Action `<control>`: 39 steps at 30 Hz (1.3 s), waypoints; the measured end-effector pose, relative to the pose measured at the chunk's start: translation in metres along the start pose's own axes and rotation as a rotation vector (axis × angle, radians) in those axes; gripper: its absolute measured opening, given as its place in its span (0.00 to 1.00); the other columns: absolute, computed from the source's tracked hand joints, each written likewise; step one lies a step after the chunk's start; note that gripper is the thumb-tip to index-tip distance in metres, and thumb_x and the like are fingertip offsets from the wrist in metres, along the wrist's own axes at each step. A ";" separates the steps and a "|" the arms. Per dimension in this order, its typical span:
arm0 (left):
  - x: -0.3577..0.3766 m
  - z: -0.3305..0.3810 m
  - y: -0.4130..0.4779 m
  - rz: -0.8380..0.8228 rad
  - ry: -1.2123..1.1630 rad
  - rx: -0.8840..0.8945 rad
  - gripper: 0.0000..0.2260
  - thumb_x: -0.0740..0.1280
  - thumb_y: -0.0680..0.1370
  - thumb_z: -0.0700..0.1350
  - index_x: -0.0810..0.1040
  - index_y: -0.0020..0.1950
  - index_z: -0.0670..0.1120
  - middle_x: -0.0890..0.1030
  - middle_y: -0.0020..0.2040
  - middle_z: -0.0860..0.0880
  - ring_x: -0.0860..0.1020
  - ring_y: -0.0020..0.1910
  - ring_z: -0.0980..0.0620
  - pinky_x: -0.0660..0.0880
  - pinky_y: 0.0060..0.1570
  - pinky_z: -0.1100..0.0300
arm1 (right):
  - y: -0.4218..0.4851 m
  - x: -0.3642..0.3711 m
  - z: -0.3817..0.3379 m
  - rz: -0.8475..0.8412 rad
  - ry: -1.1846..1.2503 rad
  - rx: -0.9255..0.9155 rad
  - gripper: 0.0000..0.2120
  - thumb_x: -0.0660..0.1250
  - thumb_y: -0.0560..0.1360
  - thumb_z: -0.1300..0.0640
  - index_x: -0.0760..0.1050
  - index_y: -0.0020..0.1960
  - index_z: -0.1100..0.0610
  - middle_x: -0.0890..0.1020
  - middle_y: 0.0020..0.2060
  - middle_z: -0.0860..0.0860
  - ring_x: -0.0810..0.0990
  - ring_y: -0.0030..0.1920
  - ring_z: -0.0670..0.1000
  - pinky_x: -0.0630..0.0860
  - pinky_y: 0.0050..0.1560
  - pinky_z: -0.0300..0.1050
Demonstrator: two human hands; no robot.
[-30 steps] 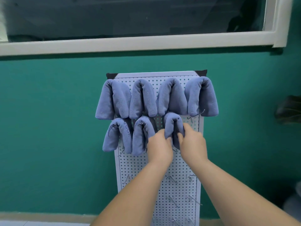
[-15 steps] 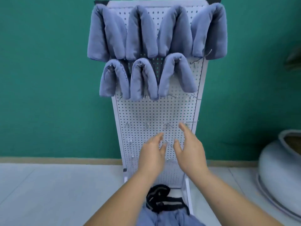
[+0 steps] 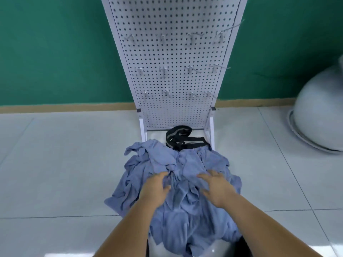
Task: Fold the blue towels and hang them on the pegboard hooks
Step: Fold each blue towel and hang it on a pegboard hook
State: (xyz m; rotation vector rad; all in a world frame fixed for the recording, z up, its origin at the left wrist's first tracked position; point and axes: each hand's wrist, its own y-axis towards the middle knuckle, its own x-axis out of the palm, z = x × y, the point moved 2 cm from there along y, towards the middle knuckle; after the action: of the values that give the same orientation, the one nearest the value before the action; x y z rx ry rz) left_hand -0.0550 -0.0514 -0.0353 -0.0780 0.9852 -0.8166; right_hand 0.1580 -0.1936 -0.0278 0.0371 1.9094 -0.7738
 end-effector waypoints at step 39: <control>-0.184 0.217 -0.003 0.222 -0.485 0.479 0.04 0.72 0.81 0.45 0.81 0.55 0.52 0.83 0.52 0.53 0.82 0.45 0.52 0.81 0.54 0.55 | -0.074 -0.280 -0.039 0.420 0.816 -0.286 0.07 0.74 0.79 0.57 0.84 0.55 0.46 0.86 0.43 0.62 0.78 0.40 0.50 0.74 0.48 0.49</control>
State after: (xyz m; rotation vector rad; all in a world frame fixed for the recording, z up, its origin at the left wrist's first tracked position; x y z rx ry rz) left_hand 0.0558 0.0021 0.2212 0.2333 0.3191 -0.7602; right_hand 0.2319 -0.1455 0.2513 0.6380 2.6323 -0.1835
